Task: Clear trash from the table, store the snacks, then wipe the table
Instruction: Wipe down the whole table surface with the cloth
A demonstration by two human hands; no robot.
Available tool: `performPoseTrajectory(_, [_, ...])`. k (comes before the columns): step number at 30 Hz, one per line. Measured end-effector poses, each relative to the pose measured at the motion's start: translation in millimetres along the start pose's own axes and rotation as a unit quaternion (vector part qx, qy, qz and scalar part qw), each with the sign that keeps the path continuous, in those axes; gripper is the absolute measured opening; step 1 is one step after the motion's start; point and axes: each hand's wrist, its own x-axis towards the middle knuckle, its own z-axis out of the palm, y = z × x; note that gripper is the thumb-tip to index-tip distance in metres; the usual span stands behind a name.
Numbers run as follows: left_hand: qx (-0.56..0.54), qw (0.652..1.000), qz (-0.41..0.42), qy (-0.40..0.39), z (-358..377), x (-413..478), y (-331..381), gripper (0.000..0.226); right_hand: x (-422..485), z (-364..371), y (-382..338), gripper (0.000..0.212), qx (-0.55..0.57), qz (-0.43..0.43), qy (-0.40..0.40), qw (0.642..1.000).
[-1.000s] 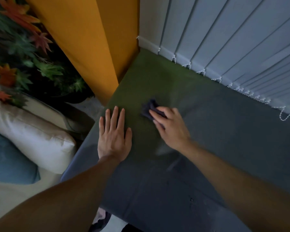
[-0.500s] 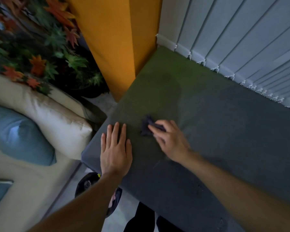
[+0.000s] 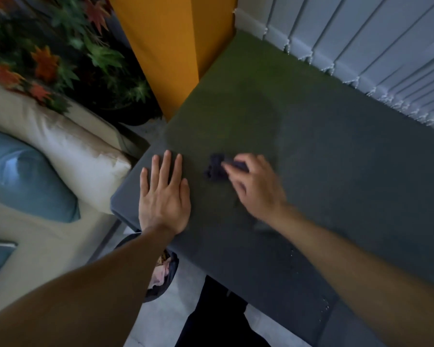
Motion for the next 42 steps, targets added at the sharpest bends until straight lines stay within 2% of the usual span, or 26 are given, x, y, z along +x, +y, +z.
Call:
performPoseTrajectory(3, [-0.013, 1.0, -0.001, 0.006, -0.6, 0.3, 1.3, 0.057, 22.3, -2.6, 16.2, 0.031, -0.025, 0.139, 0.053, 0.989])
performPoseTrajectory(5, [-0.022, 1.0, -0.001, 0.012, -0.7, -1.7, 2.4, 0.057, 8.7, -0.6, -0.9, 0.031, -0.017, 0.163, 0.058, 0.985])
performPoseTrajectory(7, [-0.025, 0.999, 0.003, 0.023, -0.6, -3.3, 2.9, 0.057, -25.1, 0.7, -28.3, 0.031, 0.007, 0.128, 0.038, 0.991])
performPoseTrajectory(9, [-0.02, 0.999, 0.01, 0.031, -0.5, -4.7, 2.8, 0.057, -63.5, -2.8, -49.1, 0.031, 0.038, 0.046, -0.009, 0.998])
performPoseTrajectory(11, [-0.017, 0.999, 0.031, 0.034, -0.2, -7.0, 4.3, 0.056, -82.9, -10.1, -48.4, 0.031, 0.034, -0.025, -0.047, 0.998])
performPoseTrajectory(12, [-0.015, 0.998, 0.045, 0.035, 0.3, -8.5, 5.3, 0.055, -81.5, -12.5, -39.3, 0.031, 0.024, -0.033, -0.045, 0.998])
performPoseTrajectory(14, [-0.005, 0.997, 0.068, 0.03, 0.9, -10.1, 5.4, 0.051, -66.4, -15.8, -18.9, 0.032, -0.01, 0.02, -0.004, 1.0])
performPoseTrajectory(17, [0.0, 0.996, 0.086, 0.02, -0.4, -9.6, 6.2, 0.049, -55.6, -18.5, -9.8, 0.034, -0.026, 0.165, 0.041, 0.985])
performPoseTrajectory(18, [-0.004, 0.996, 0.085, 0.019, -1.1, -9.3, 7.9, 0.049, -62.8, -18.1, -17.5, 0.034, -0.023, 0.175, 0.045, 0.983])
performPoseTrajectory(20, [-0.023, 0.997, 0.069, 0.018, -1.5, -8.8, 13.2, 0.049, -92.2, -17.9, -39.3, 0.035, -0.006, 0.13, 0.017, 0.991])
performPoseTrajectory(22, [-0.044, 0.998, 0.046, 0.021, -0.1, -9.8, 21.8, 0.051, -127.9, -21.5, -54.4, 0.036, 0.007, 0.037, -0.031, 0.999])
performPoseTrajectory(24, [-0.052, 0.997, 0.05, 0.019, 1.7, -8.7, 34.5, 0.053, -141.1, -29.8, -41.9, 0.034, -0.006, -0.023, -0.048, 0.999])
performPoseTrajectory(25, [-0.052, 0.997, 0.063, 0.015, 2.6, -7.6, 41.9, 0.053, -137.7, -32.8, -28.1, 0.033, -0.018, -0.021, -0.039, 0.999])
performPoseTrajectory(26, [-0.05, 0.996, 0.076, 0.01, 3.9, -6.4, 49.3, 0.054, -131.3, -35.8, -13.3, 0.033, -0.031, 0.006, -0.02, 0.999])
performPoseTrajectory(29, [-0.052, 0.994, 0.101, -0.004, 7.8, -0.3, 71.1, 0.054, -113.4, -44.7, 19.1, 0.033, -0.065, 0.166, 0.047, 0.983])
performPoseTrajectory(31, [-0.055, 0.992, 0.115, -0.006, 10.1, 6.9, 84.0, 0.055, -121.4, -43.1, 9.9, 0.035, -0.066, 0.212, 0.061, 0.973])
performPoseTrajectory(33, [-0.05, 0.991, 0.123, -0.019, 12.3, 15.1, 96.5, 0.057, -144.8, -40.9, -13.1, 0.037, -0.046, 0.181, 0.036, 0.982])
performPoseTrajectory(35, [-0.038, 0.991, 0.121, -0.042, 15.3, 20.4, 108.4, 0.06, -174.1, -43.3, -26.6, 0.037, -0.014, 0.101, 0.001, 0.995])
performPoseTrajectory(37, [-0.001, 0.993, 0.114, -0.043, 19.8, 18.8, 116.5, 0.064, -184.7, -52.4, -13.5, 0.033, -0.003, 0.029, -0.028, 0.999])
performPoseTrajectory(38, [0.017, 0.993, 0.111, -0.035, 21.7, 16.9, 118.0, 0.065, -180.2, -55.7, 1.6, 0.033, -0.008, 0.019, -0.03, 0.999])
performPoseTrajectory(40, [0.036, 0.993, 0.106, -0.023, 23.8, 14.5, 119.0, 0.066, -159.9, -60.0, 35.9, 0.034, -0.035, 0.071, 0.012, 0.997])
performPoseTrajectory(42, [0.041, 0.993, 0.105, -0.025, 24.4, 14.8, 119.4, 0.066, -136.4, -65.1, 62.0, 0.034, -0.062, 0.197, 0.074, 0.976])
